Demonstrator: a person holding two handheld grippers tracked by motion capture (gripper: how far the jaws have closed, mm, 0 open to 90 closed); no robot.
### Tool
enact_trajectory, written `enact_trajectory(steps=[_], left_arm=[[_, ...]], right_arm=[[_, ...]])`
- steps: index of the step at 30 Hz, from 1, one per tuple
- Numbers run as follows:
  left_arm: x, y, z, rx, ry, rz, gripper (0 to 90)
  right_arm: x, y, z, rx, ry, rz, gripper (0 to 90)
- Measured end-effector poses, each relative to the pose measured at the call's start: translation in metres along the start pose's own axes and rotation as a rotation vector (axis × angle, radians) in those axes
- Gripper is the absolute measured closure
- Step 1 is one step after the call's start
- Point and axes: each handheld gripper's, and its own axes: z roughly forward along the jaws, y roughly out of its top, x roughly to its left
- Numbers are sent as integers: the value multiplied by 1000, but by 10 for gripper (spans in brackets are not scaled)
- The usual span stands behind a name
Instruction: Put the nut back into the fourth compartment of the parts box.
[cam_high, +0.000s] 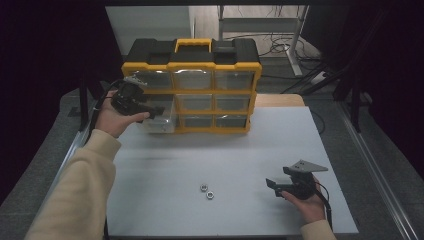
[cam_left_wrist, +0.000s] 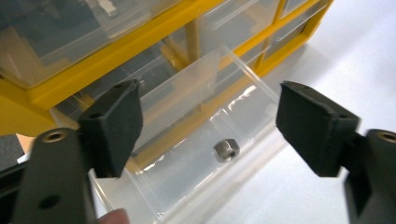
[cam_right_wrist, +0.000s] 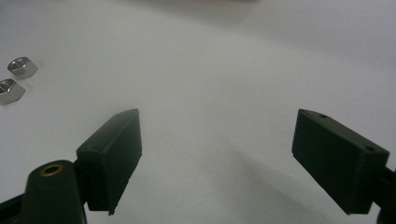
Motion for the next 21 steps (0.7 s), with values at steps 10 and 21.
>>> enact_trajectory(steps=[10,21], left_arm=[[-17,-17,-14,-46,-54,33,187],[-33,-37,-19,-58,-73,58,190]], right_arm=[[0,0,0,-1,-1,0,167],[0,1,-1,-9,3,-6,166]])
